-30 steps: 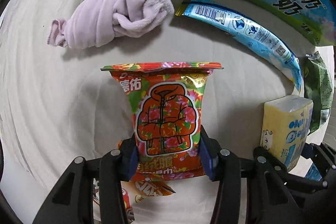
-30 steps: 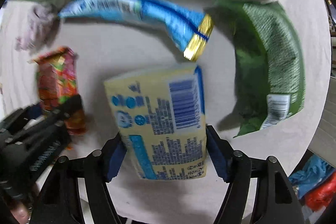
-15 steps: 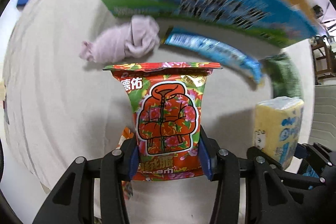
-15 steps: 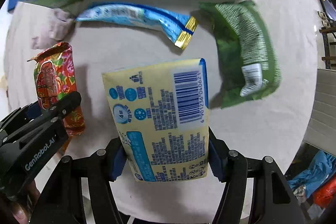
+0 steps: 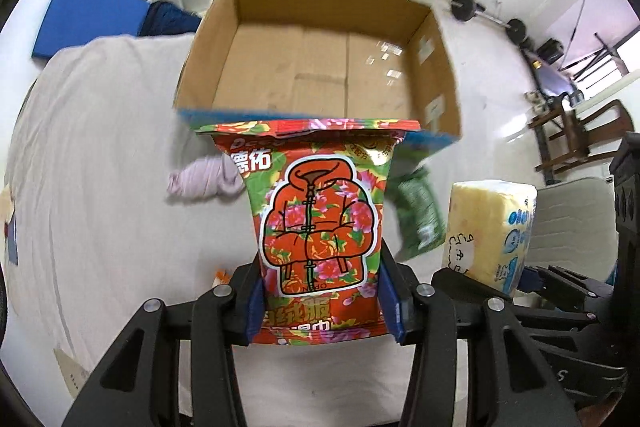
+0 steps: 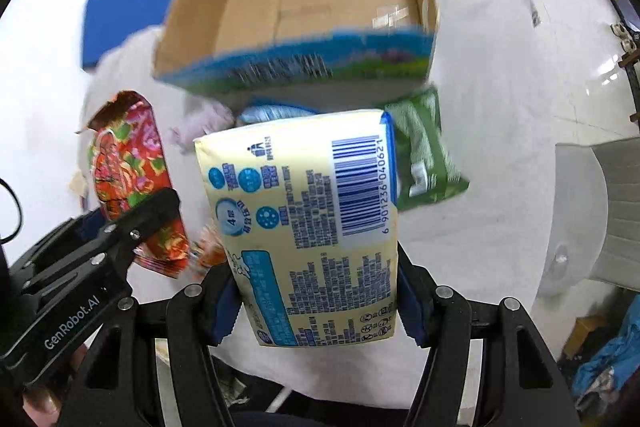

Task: Organize soft objects
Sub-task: 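Carry both items into the cardboard box and open both tools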

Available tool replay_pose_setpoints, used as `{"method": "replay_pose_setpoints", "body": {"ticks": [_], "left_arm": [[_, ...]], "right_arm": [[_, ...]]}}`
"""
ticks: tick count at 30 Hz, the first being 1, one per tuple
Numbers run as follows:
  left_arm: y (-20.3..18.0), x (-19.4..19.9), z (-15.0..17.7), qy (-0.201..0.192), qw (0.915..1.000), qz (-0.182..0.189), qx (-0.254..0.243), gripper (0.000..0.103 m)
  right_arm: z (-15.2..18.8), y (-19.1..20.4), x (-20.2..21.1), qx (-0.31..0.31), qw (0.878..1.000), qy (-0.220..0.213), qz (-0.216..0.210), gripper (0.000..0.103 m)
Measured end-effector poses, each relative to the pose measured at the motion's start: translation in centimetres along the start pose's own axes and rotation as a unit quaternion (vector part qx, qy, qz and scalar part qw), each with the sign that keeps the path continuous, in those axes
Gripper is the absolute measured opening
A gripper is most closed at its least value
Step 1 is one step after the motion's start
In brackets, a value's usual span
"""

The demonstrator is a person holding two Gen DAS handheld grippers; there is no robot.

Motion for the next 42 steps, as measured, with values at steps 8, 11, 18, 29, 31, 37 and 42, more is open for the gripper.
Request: {"method": "replay_pose_setpoints", "body": {"ticks": [8,11,18,29,31,37,42], "left_arm": [[1.5,-0.4,-8.7,0.001,0.9994,0.032,-0.011,0.044],[2.2,-2.4,-12.6,0.015,0.9988,0.045,-0.015,0.044],[4.2,-9.0,-19.6,0.067,0.9949,0.068,-0.033,0.044],[5.2,-17.7,-23.4,0.139,0.9846,0.098,-0.043,0.044],[5.1,-18.3,-23.4,0.144,0.9829,0.105,-0.047,0.044],[5.1,-19.1,-23.8,0.150,0.9807,0.113,-0.053,0.044],[5.7,-18.7,-24.0,0.150,0.9832,0.085,-0.060,0.045]], "right_arm": [[-7.6,1.1,4.6,-0.007,0.999,-0.050,0.008,0.067],[-11.6,1.4,3.8,-0.020,0.998,-0.053,0.023,0.067],[-21.8,2.3,-2.6,-0.035,0.996,-0.047,0.062,0.067],[-29.9,0.4,-11.8,-0.040,0.995,-0.001,0.090,0.067],[-30.7,0.5,-12.7,-0.033,0.994,0.001,0.101,0.067],[-32.1,0.8,-14.0,-0.030,0.994,0.001,0.107,0.067],[-31.4,1.1,-13.5,-0.014,0.994,0.001,0.109,0.068]]}}
Point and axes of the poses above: each gripper's, at about its wrist camera, not at the fingertips, and x roughly against the way its jaws point, y to its left, z to its underside, the point moved 4 cm from there along -x, roughly the way its jaws point, and after that the axes turned 7 degrees about -x, right-handed, at the moved point
